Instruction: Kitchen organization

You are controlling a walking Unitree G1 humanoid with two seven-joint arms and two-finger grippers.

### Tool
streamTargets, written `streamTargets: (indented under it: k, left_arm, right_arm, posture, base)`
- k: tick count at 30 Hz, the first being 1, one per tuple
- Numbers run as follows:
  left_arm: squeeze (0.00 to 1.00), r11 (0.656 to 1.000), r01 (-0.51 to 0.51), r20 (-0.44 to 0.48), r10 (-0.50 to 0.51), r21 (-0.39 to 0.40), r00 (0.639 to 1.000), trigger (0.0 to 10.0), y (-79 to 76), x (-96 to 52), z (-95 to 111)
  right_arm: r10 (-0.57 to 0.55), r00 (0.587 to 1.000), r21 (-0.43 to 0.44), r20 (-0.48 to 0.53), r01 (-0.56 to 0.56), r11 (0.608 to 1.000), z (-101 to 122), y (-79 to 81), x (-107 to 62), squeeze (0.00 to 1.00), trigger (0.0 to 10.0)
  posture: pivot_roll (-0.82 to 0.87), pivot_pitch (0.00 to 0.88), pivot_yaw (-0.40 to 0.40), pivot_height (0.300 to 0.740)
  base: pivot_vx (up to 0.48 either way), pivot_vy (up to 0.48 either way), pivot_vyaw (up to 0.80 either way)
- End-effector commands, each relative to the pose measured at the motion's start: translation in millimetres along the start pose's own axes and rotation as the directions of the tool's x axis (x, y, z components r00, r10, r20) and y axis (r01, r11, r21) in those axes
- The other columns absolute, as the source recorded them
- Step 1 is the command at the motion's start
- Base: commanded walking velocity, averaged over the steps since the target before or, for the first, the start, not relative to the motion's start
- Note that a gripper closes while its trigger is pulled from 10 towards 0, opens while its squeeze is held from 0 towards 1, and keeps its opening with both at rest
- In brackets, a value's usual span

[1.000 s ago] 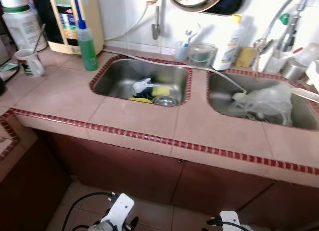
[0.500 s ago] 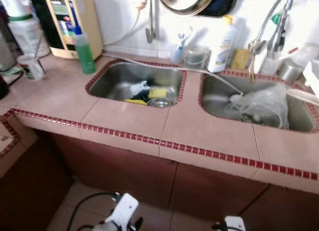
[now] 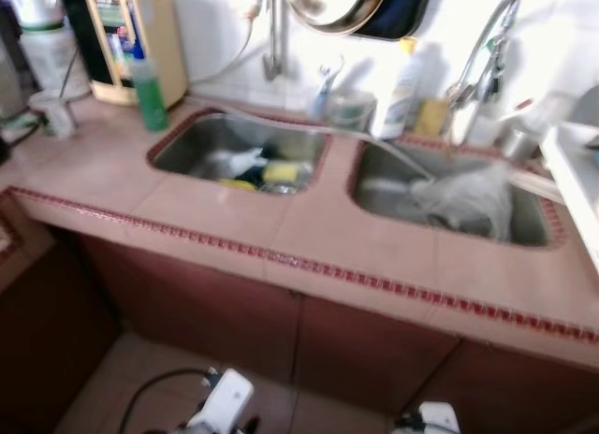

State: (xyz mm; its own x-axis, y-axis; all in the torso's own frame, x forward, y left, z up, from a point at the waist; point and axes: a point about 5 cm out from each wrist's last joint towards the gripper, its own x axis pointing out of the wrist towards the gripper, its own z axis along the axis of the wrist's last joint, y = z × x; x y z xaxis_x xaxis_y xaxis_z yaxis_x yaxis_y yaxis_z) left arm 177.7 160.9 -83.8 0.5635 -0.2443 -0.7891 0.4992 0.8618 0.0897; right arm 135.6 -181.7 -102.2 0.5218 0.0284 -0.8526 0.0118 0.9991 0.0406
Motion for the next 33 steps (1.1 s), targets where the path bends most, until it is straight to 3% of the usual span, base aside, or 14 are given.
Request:
streamTargets:
  k: [1, 10, 33]
  left_arm:
    - [0.0, 1.0, 0.017, 0.019, -0.017, 0.003, 1.0, 10.0, -7.1, 4.3, 9.6]
    - [0.0, 1.0, 0.009, 0.017, -0.008, -0.028, 1.0, 10.0, -5.0, 3.3, 7.3]
    - [0.0, 0.997, 0.013, 0.017, -0.012, -0.07, 1.0, 10.0, -4.2, 2.7, 5.6]
  right_arm:
    - [-0.029, 1.0, -0.007, -0.006, 0.029, 1.0, -0.1, -10.3, -1.4, 0.0, 10.0]
    - [-0.039, 0.999, -0.005, -0.018, 0.039, 0.999, -3.3, -12.8, -2.4, 0.0, 10.0]
    - [-0.047, 0.999, 0.001, -0.018, 0.047, 0.999, -7.8, -15.7, -4.3, 0.0, 10.0]
  posture:
    - [0.03, 0.0, -0.008, 0.74]
    - [0.03, 0.0, -0.01, 0.74]
    - [0.03, 0.0, -0.015, 0.74]
  base:
    - [0.0, 0.0, -0.73]
    - [0.0, 0.0, -0.7]
    - [0.0, 0.0, 0.0]
